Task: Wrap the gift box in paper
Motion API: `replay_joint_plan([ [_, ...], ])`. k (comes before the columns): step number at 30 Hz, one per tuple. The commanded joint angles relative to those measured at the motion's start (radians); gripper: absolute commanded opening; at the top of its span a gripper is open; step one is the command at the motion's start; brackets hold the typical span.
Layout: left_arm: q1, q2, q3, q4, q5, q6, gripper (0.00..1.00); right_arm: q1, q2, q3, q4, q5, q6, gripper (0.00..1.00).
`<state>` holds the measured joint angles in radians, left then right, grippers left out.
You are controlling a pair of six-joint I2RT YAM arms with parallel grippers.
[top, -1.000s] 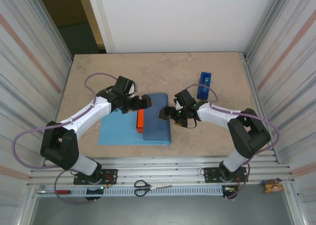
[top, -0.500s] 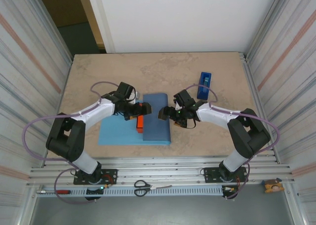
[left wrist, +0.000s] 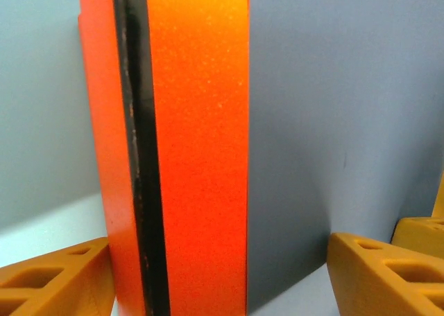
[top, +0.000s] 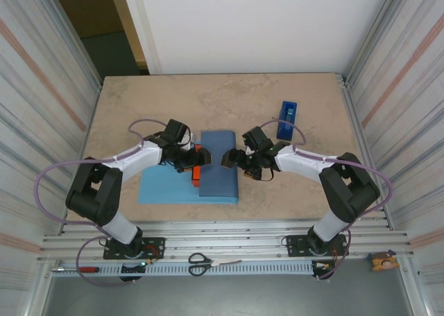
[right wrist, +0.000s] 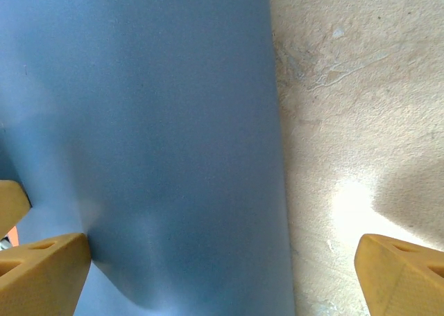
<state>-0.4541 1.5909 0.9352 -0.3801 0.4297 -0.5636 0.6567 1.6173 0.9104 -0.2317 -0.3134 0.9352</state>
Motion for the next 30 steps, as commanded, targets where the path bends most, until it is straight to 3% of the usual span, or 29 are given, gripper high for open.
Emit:
replay_joint_plan([
  [1, -0.005, 0.014, -0.018, 0.010, 0.011, 0.001, 0.74, 0.009, 0.008, -0.013, -0.003, 0.027, 0.025, 0.96],
  [15, -0.005, 0.009, -0.042, 0.010, 0.005, 0.000, 0.59, 0.031, 0.016, -0.010, -0.002, 0.049, 0.039, 0.97],
  [30, -0.005, 0.008, -0.045, -0.052, -0.076, 0.029, 0.54, 0.004, -0.060, 0.003, 0.030, 0.024, -0.033, 1.00],
])
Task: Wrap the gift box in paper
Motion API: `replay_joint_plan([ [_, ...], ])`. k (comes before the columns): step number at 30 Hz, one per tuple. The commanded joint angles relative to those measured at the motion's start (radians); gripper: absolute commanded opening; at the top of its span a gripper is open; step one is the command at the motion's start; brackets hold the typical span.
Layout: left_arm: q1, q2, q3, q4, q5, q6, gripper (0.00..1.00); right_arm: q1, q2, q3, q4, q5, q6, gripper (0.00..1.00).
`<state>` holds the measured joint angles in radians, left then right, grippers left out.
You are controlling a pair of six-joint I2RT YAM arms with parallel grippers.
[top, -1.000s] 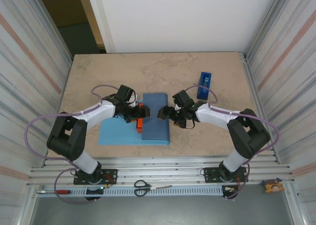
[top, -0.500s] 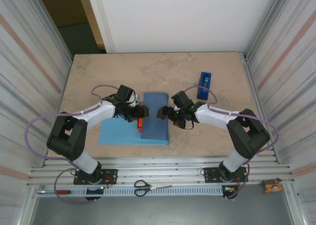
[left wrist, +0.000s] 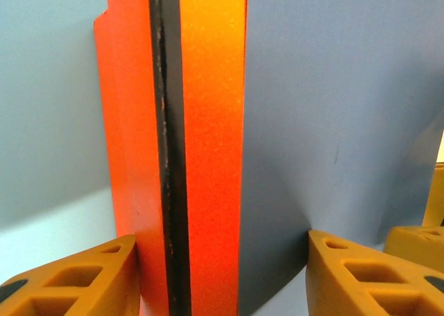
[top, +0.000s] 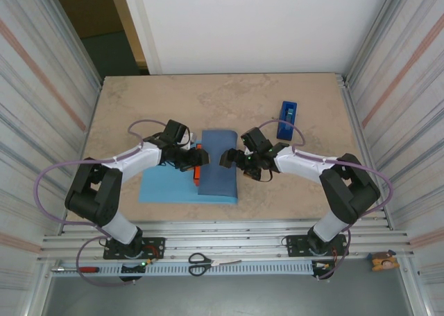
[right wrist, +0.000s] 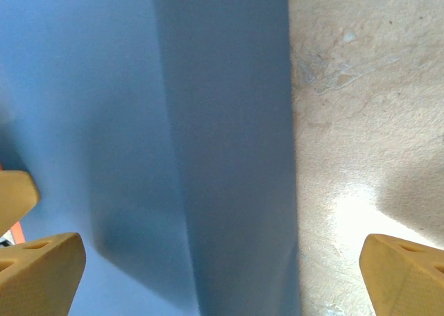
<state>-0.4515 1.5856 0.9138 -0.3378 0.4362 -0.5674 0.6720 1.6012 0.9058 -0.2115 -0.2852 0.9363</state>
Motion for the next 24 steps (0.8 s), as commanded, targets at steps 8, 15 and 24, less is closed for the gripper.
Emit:
replay_joint_plan([
  [8, -0.003, 0.004, -0.021, -0.100, -0.095, 0.030, 0.53, -0.054, -0.018, 0.005, 0.021, -0.043, -0.034, 0.99],
  [15, 0.017, -0.021, -0.016, -0.103, -0.097, 0.020, 0.52, -0.024, 0.056, 0.030, -0.049, -0.007, -0.047, 0.95],
  [24, 0.024, -0.036, -0.016, -0.121, -0.089, 0.029, 0.56, -0.007, 0.087, 0.042, -0.073, 0.008, -0.053, 0.94],
])
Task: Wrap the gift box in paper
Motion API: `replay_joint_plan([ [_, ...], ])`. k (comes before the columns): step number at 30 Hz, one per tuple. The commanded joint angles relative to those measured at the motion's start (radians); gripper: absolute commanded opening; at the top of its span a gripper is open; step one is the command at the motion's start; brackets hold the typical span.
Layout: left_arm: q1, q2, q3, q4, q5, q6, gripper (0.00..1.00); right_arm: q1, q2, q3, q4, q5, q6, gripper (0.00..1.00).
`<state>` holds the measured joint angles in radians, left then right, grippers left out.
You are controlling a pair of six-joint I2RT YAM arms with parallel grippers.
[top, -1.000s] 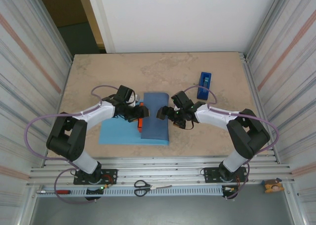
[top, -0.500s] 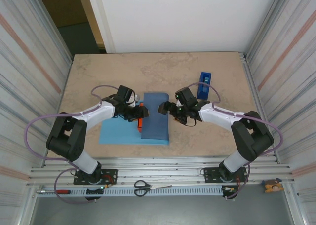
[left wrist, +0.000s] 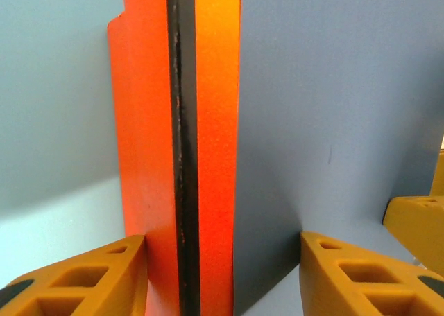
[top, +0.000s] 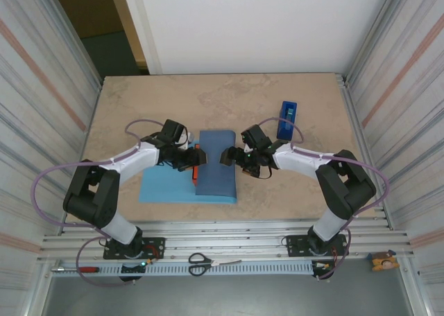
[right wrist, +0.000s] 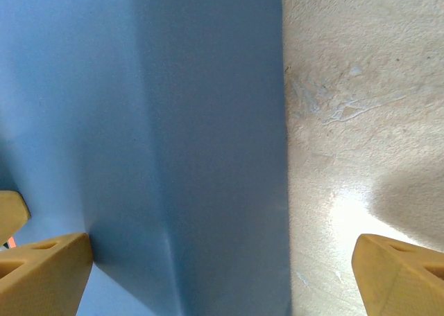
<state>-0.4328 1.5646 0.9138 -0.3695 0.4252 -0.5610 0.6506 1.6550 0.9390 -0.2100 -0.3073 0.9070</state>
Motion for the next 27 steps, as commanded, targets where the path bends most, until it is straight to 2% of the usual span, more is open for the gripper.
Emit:
replay_joint_plan([
  [1, 0.006, -0.015, -0.016, -0.088, -0.075, 0.022, 0.56, 0.016, 0.033, 0.010, -0.075, 0.034, -0.023, 0.94],
  [3, 0.006, -0.014, -0.012, -0.088, -0.072, 0.021, 0.58, 0.017, 0.036, 0.012, -0.081, 0.037, -0.023, 0.94],
  [16, 0.032, -0.042, 0.029, -0.011, -0.012, -0.003, 0.82, 0.027, 0.054, 0.031, -0.134, 0.068, -0.049, 0.94],
  [21, 0.057, -0.001, 0.066, -0.007, 0.012, 0.008, 0.83, 0.028, 0.055, 0.030, -0.140, 0.071, -0.051, 0.94],
  [27, 0.055, 0.048, 0.077, 0.018, 0.056, 0.017, 0.80, 0.029, 0.056, 0.032, -0.147, 0.075, -0.054, 0.94],
])
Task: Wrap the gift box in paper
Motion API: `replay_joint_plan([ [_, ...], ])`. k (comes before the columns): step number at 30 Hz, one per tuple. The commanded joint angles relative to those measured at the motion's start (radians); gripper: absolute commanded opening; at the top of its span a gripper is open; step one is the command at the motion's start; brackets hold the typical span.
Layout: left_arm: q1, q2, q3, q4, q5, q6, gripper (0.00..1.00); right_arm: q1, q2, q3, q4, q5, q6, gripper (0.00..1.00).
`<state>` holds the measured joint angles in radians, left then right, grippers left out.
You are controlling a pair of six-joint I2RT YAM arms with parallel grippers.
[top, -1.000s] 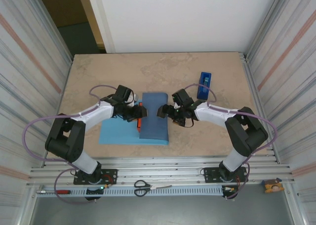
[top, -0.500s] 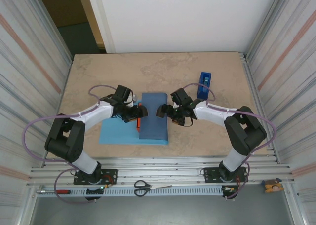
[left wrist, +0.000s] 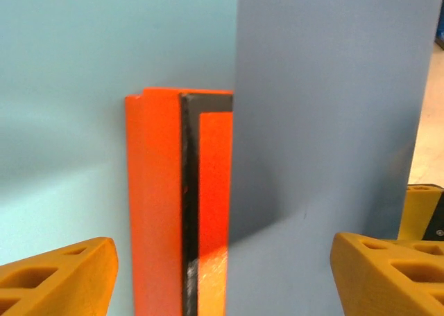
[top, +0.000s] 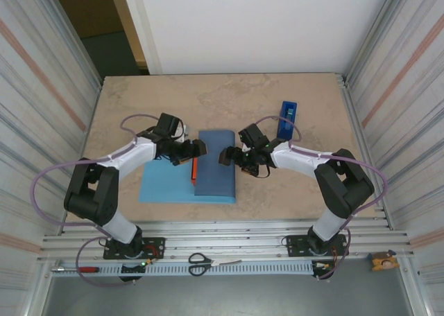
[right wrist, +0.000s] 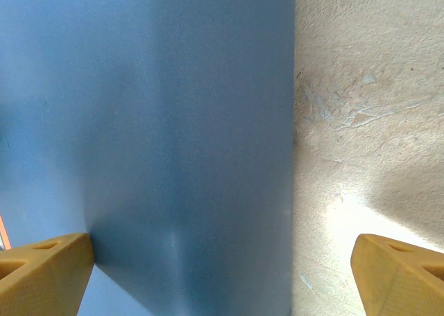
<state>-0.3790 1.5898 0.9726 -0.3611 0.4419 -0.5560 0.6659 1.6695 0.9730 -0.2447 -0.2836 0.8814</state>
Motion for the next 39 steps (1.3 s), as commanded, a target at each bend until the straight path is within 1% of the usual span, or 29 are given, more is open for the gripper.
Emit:
replay_joint_plan([
  [1, 0.001, 0.028, 0.016, 0.014, 0.041, 0.011, 0.80, 0.014, 0.041, -0.002, -0.112, 0.051, -0.029, 0.94],
  [4, 0.001, 0.042, 0.007, 0.016, 0.037, 0.015, 0.78, 0.014, 0.043, 0.000, -0.110, 0.049, -0.029, 0.94],
  [8, 0.002, 0.057, -0.007, 0.017, 0.031, 0.022, 0.73, 0.014, 0.041, 0.000, -0.110, 0.047, -0.030, 0.94],
  [13, 0.000, 0.053, -0.041, 0.009, 0.006, 0.035, 0.62, 0.014, 0.040, 0.009, -0.107, 0.043, -0.030, 0.95],
  [15, 0.000, 0.056, -0.055, 0.011, 0.008, 0.041, 0.56, 0.014, 0.037, 0.016, -0.107, 0.040, -0.031, 0.95],
  [19, 0.000, 0.059, -0.074, 0.011, 0.008, 0.048, 0.52, 0.014, 0.030, 0.033, -0.107, 0.033, -0.040, 0.96],
  [28, 0.000, 0.054, -0.091, 0.002, -0.006, 0.053, 0.51, -0.003, -0.029, 0.070, -0.096, 0.042, -0.065, 0.99],
  [32, 0.000, 0.059, -0.091, 0.001, -0.007, 0.052, 0.51, -0.049, -0.094, 0.034, 0.010, 0.035, -0.040, 0.98],
  [35, 0.000, 0.061, -0.094, 0.003, -0.009, 0.051, 0.51, -0.098, -0.102, 0.016, 0.083, -0.016, -0.013, 0.98],
  [38, 0.000, 0.064, -0.099, 0.009, -0.009, 0.049, 0.50, -0.135, -0.044, 0.068, 0.066, -0.090, -0.017, 0.99],
  [39, -0.001, 0.065, -0.100, 0.011, -0.009, 0.048, 0.50, -0.142, -0.023, 0.082, 0.068, -0.110, -0.016, 0.97],
])
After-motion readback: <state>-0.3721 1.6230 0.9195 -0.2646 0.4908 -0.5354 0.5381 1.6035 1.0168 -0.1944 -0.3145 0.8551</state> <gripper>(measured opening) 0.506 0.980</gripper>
